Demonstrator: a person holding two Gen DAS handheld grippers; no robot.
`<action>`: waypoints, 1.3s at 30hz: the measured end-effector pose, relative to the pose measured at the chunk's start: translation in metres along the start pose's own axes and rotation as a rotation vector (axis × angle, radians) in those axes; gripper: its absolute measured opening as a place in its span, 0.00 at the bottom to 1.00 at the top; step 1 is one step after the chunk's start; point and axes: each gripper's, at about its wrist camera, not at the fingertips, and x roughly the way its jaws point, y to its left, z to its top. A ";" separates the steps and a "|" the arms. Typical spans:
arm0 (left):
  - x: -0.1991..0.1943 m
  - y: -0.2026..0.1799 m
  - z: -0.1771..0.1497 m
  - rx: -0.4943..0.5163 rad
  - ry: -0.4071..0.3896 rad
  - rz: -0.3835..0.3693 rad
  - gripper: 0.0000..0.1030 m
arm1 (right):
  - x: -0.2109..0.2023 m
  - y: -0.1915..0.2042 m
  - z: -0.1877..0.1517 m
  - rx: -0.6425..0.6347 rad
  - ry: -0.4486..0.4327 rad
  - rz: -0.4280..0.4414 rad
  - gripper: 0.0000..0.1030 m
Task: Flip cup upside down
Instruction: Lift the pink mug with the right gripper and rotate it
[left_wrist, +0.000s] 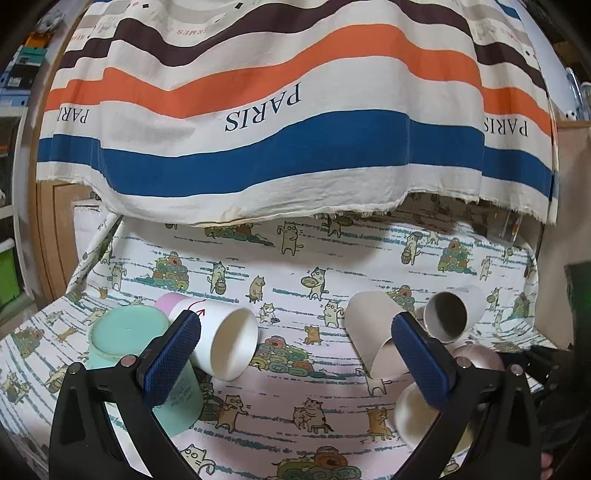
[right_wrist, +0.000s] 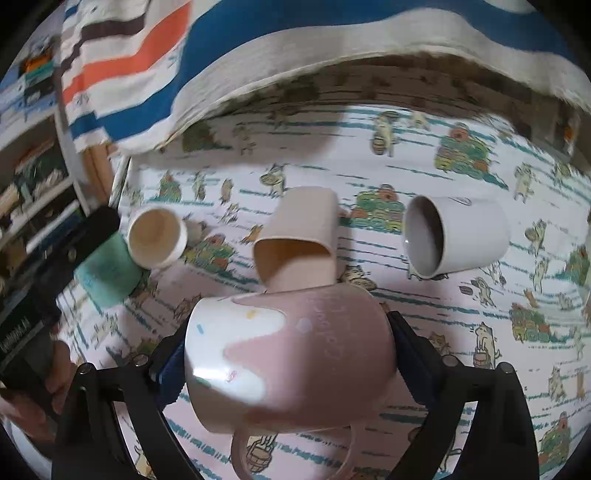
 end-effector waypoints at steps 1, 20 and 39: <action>0.000 0.000 0.000 0.001 -0.002 0.000 1.00 | 0.000 0.003 -0.001 -0.022 0.005 -0.005 0.93; -0.002 -0.018 -0.001 0.057 0.030 -0.160 1.00 | -0.071 -0.034 -0.016 0.060 -0.109 0.081 0.99; -0.038 -0.060 -0.036 0.143 0.373 -0.250 0.76 | -0.050 -0.045 0.002 0.066 -0.075 0.008 0.35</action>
